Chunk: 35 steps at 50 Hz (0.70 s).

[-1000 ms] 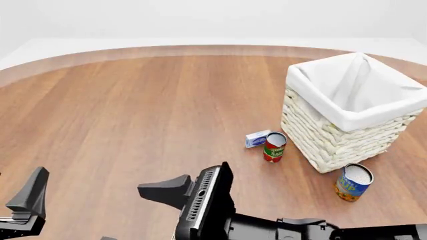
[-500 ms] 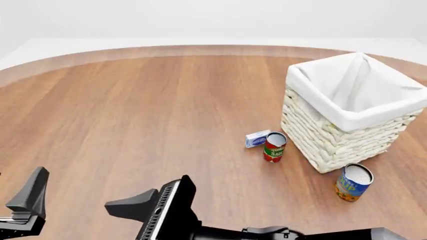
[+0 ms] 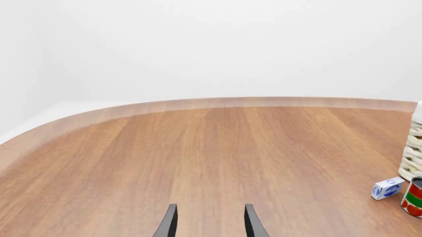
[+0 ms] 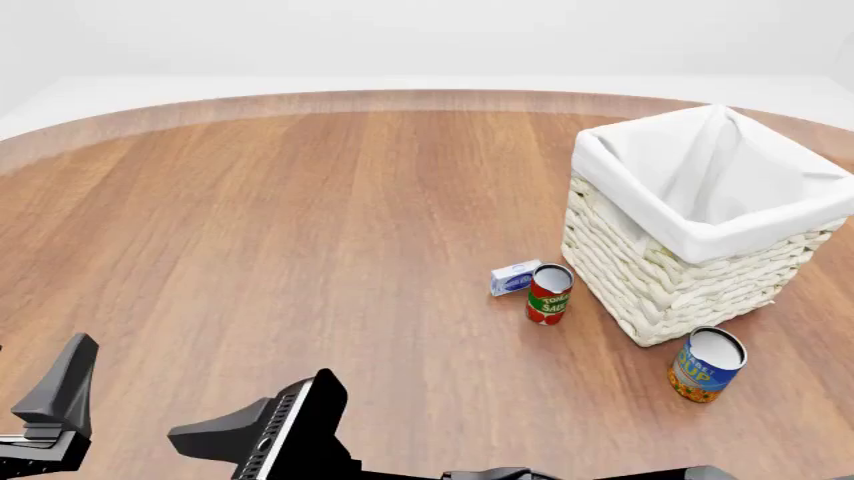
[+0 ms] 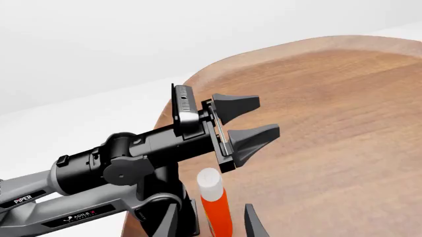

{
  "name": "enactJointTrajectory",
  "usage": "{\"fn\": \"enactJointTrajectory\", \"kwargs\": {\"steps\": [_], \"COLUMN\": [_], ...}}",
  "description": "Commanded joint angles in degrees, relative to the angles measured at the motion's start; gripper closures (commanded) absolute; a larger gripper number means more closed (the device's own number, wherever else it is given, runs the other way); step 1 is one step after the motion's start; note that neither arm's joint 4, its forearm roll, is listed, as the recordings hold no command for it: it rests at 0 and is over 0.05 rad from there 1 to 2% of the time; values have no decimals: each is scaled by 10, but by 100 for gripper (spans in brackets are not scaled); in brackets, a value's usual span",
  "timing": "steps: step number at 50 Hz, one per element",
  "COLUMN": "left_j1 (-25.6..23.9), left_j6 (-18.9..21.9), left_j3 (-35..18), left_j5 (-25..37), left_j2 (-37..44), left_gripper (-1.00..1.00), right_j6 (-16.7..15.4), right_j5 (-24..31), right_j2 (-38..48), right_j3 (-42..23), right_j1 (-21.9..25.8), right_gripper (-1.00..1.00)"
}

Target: Pick up the ketchup, and put it in the basket.

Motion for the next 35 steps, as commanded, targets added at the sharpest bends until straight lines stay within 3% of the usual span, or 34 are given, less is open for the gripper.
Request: {"fn": "enactJointTrajectory", "kwargs": {"steps": [1, 35], "left_j1": [0, 0], "left_j6": [0, 0], "left_j3": [0, 0], "left_j5": [0, 0], "left_j2": [0, 0], "left_gripper": [-100, -100], "right_j6": [7, 24], "right_j5": [5, 9], "right_j2": [18, 71], "right_j3": [-20, -61], "right_j1": [9, 22], "right_gripper": [-100, -100]}}
